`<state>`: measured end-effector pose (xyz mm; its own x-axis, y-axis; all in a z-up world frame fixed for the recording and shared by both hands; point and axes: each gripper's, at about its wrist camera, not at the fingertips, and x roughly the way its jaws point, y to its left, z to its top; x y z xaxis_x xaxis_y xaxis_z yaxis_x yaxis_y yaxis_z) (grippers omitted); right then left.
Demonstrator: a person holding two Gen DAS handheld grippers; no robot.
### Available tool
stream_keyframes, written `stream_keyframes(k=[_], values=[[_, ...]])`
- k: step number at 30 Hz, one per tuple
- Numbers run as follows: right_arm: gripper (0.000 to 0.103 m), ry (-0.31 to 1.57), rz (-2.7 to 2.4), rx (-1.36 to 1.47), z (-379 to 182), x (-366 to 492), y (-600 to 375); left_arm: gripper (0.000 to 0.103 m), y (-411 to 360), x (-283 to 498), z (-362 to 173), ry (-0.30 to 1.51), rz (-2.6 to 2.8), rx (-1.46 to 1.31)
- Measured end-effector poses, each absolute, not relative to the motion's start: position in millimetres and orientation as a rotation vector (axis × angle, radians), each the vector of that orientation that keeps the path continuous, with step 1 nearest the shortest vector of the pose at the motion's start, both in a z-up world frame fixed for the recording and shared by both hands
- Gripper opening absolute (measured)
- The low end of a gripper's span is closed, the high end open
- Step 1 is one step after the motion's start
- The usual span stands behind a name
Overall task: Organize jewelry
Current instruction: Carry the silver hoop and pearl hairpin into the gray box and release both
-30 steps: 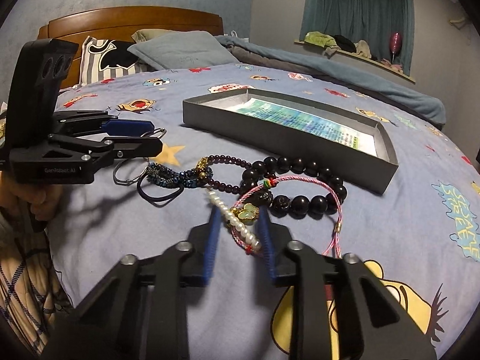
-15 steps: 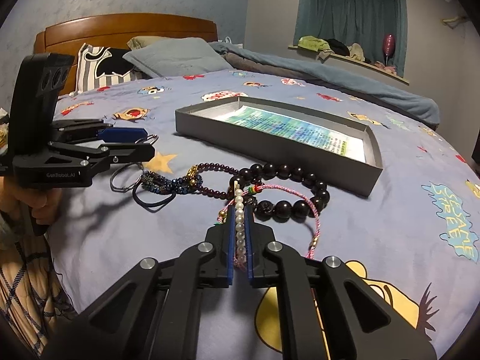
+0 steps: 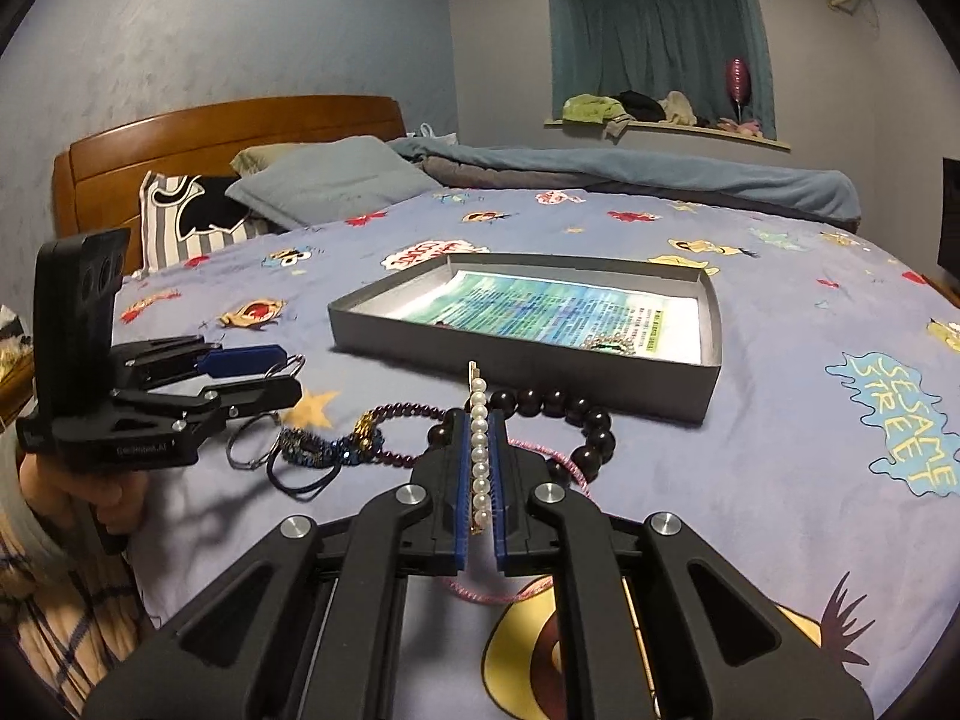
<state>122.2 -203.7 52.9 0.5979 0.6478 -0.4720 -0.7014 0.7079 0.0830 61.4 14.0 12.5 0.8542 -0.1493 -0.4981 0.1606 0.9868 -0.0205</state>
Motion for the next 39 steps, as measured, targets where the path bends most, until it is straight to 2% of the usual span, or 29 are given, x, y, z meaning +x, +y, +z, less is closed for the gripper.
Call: stream_keyframes(k=[18, 39], values=[[0.006, 0.475, 0.725, -0.067, 68.6, 157.1, -207.0, 0.048, 29.8, 97.8, 29.7, 0.466, -0.101, -0.033], [0.006, 0.509, 0.624, 0.012, 71.2, 255.8, -197.5, 0.048, 54.9, 179.2, 39.5, 0.454, -0.032, -0.106]])
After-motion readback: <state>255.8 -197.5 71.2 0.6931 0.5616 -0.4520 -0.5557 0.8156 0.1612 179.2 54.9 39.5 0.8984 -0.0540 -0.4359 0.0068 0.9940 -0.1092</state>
